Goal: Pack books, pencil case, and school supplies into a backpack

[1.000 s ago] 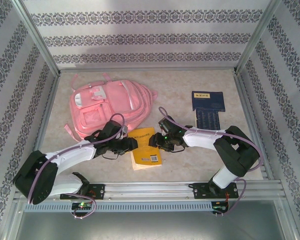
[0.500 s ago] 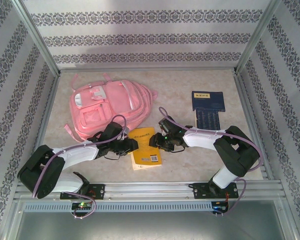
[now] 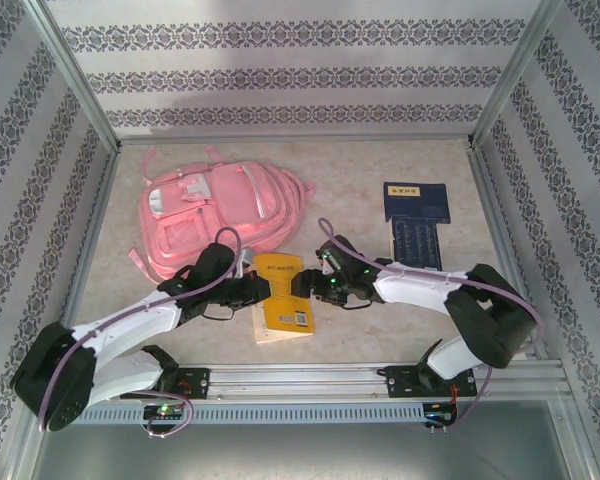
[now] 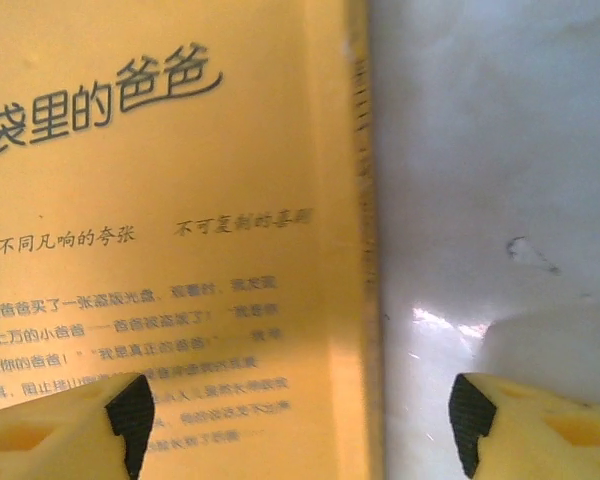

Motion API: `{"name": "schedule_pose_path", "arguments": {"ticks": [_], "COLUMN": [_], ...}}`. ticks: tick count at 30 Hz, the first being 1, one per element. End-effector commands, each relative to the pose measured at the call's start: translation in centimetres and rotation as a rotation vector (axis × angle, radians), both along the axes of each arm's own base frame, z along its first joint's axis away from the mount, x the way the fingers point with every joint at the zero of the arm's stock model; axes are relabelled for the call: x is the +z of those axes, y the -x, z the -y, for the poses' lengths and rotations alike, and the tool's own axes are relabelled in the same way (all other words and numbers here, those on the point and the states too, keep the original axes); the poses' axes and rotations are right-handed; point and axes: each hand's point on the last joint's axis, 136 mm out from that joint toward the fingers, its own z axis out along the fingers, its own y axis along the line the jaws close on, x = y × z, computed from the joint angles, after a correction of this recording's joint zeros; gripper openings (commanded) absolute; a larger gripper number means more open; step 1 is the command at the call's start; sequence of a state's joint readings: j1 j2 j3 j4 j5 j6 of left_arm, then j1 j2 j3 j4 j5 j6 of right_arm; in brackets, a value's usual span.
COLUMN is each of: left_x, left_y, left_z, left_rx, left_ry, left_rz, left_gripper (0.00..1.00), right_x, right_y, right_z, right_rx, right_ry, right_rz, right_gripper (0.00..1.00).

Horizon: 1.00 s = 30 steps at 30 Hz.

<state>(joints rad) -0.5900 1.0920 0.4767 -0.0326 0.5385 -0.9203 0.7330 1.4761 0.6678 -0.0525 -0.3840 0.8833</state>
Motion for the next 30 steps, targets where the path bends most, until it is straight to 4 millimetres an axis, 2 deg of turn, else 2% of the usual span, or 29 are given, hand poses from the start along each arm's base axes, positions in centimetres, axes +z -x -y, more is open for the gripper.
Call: {"name": "schedule_pose_path", "arguments": {"ticks": [1,5,12,15,21,25,30], "left_x": [2.5,4.0,5.7,6.6,8.0,7.9,5.8], "left_y": [-0.1,0.0,0.1,0.0,0.2,0.3,0.6], "left_z": [0.1,0.3,0.9,1.1,1.1,1.0,0.6], "left_rx": [-0.014,-0.018,-0.026,-0.028,-0.033,-0.032,-0.028], "left_ry": [0.034,0.084,0.157,0.183,0.217,0.216,0.175], "left_rz": [0.111,0.146,0.184,0.2,0.229,0.234,0.204], "left_gripper": [0.0,0.0,0.0,0.0,0.0,0.0,0.0], "right_x": [1.8,3.6,5.8,5.4,3.0,2.9,5.5], "right_y": [-0.2,0.1,1.3,1.3,1.1,1.3,2.3], "right_z": [0.2,-0.5,-2.4,-2.5,-2.4,-3.6,-6.0], "right_rx": [0.011,0.037,0.129,0.127,0.1,0.116,0.186], "right_ry": [-0.112,-0.282,-0.47,-0.48,-0.446,-0.491,-0.623], "right_rz": [0.036,0.037,0.028,0.024,-0.007,-0.026,-0.004], "right_gripper": [0.86,0.95,0.98,0.98,0.98,0.97,0.95]}}
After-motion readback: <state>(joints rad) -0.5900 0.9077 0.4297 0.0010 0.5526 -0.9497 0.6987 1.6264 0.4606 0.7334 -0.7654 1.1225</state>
